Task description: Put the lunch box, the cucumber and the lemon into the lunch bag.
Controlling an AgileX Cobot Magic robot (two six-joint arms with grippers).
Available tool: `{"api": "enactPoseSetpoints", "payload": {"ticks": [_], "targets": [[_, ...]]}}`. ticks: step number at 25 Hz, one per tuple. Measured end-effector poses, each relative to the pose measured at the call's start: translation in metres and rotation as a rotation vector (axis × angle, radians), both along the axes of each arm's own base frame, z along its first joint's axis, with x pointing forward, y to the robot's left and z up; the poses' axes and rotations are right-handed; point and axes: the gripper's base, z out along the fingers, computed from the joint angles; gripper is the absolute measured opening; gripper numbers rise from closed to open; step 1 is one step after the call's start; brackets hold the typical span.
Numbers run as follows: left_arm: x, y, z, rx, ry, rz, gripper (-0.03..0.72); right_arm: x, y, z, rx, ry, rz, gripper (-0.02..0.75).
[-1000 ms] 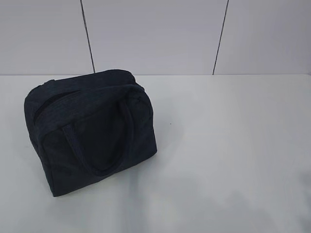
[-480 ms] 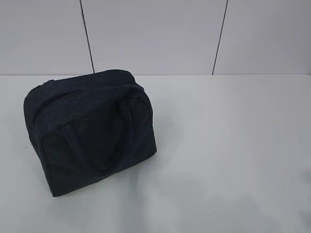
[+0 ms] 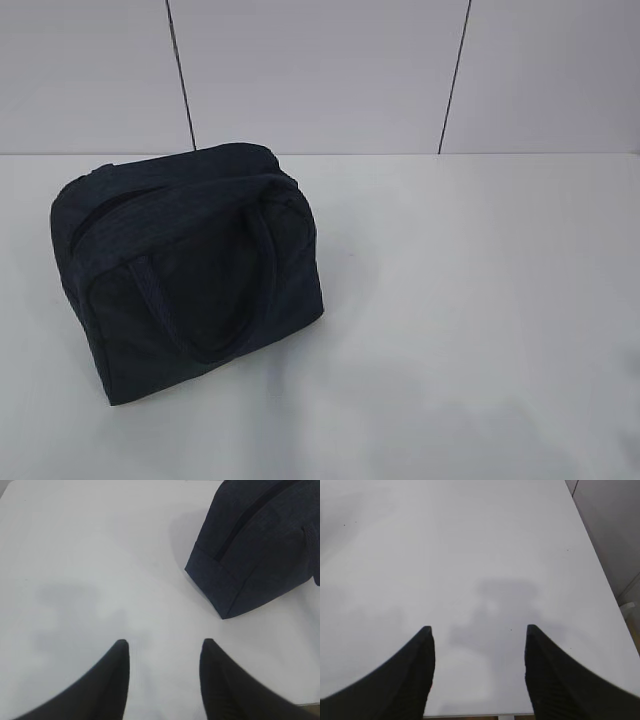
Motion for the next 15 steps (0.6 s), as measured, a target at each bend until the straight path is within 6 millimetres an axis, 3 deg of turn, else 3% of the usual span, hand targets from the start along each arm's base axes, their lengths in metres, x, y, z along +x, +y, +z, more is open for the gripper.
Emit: {"api": "enactPoseSetpoints", "payload": {"ticks": [15], "targets": [[0.0, 0.0, 0.0, 0.0, 0.0, 0.0, 0.299, 0.0, 0.0, 0.0, 0.0, 0.0, -0.001, 0.439]]}}
